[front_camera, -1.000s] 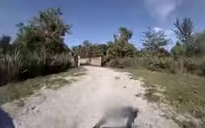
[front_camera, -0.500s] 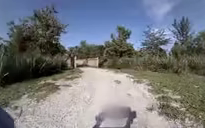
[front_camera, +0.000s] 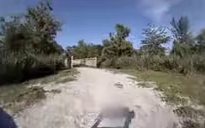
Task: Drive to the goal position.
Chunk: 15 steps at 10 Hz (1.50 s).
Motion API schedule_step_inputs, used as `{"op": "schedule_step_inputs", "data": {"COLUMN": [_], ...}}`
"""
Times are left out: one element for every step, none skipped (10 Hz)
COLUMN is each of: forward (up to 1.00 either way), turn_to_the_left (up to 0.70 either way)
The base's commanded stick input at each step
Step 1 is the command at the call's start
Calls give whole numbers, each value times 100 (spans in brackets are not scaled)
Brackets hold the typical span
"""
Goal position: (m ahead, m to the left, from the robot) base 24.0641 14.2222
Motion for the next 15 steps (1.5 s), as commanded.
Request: {"op": "schedule_step_inputs", "data": {"forward": [100,100,100,100,100,100,100,100,100,100,100,100,100,100,100], "turn_to_the_left": [0,0,0,0,0,0,0,0,0,0,18,14,0,7,27]}}
